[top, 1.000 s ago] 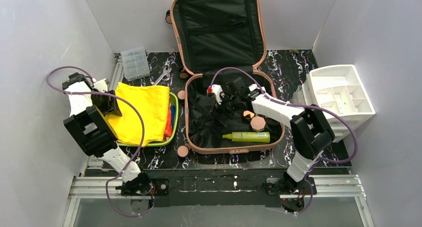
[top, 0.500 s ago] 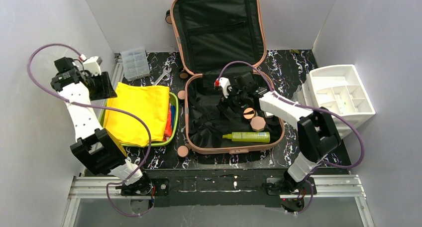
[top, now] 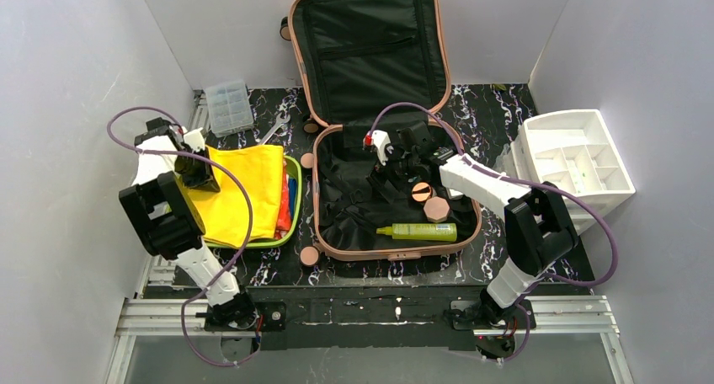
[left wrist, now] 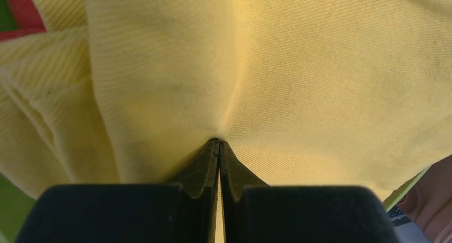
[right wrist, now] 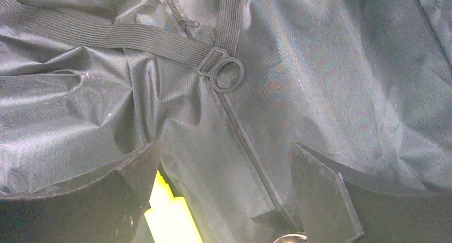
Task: Open, take out, and arrange the luggage
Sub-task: Adjust the clothes in the bin.
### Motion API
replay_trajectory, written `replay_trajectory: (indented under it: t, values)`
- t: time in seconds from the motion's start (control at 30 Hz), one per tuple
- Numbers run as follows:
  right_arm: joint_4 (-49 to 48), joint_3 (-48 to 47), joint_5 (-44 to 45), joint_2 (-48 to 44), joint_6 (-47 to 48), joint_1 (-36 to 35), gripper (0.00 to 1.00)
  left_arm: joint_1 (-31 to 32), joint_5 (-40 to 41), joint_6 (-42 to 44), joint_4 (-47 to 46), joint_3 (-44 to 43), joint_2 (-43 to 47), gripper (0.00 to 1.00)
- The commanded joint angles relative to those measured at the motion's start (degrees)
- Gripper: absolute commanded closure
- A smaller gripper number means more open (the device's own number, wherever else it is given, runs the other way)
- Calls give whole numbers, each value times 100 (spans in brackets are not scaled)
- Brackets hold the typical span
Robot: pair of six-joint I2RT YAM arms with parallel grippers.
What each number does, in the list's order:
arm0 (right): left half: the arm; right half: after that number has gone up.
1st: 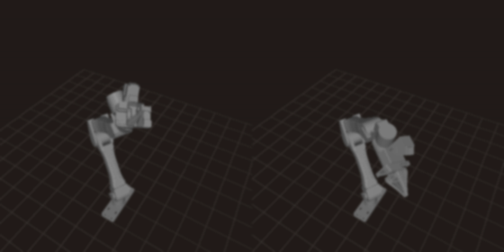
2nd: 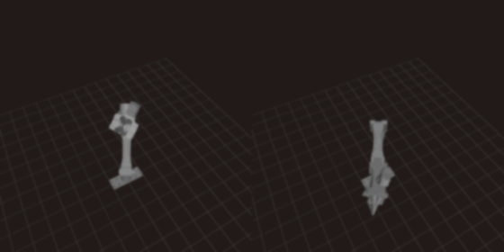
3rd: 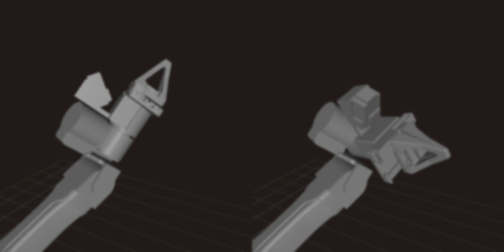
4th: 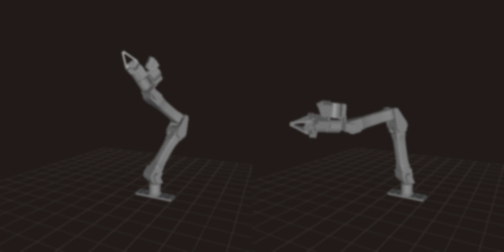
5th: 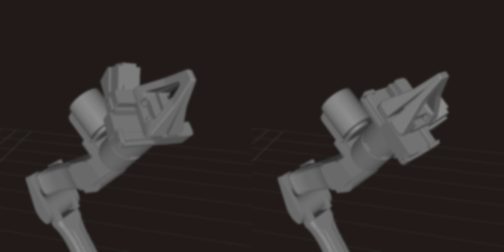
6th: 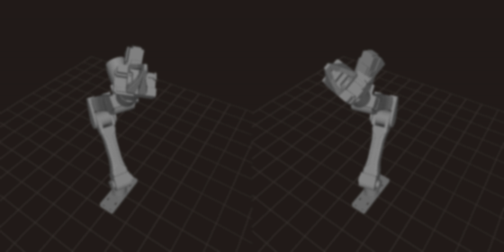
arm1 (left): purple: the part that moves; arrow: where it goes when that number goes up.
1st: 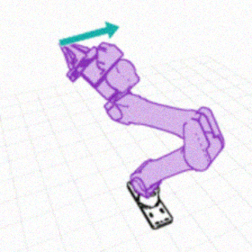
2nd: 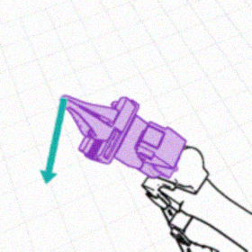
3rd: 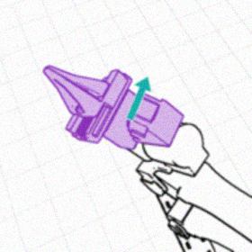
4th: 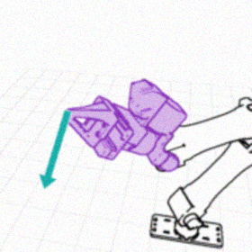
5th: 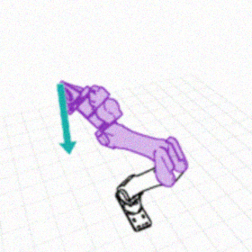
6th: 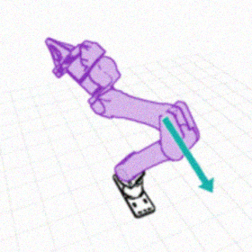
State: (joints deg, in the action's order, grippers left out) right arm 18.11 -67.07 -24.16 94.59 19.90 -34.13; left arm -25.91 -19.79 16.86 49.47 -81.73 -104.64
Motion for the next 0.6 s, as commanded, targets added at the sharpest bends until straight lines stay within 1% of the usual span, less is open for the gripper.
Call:
replay_trajectory:
  t: [0.0,0.1,0.17,0.27,0.43,0.5,0.57]
  values:
    - [-36,-124,-89,-237,84,29,2,-11,289,19,17,238,155,100]
    - [1,-172,-106,-188,91,29,2,-10,-168,-9,190,-55,558,100]
    - [21,-205,-110,-163,111,29,2,34,-610,-43,393,-333,828,97]
    - [60,-227,-102,-193,173,29,1,351,-992,-69,651,-619,1143,94]
    - [62,-204,-54,-297,233,46,1,1341,-1001,-37,776,-561,1297,93]
    - [61,-186,-64,-316,242,68,2,1683,-915,-25,775,-496,1119,94]
    - [61,-163,-75,-342,242,92,2,1890,-699,-7,748,-447,835,94]
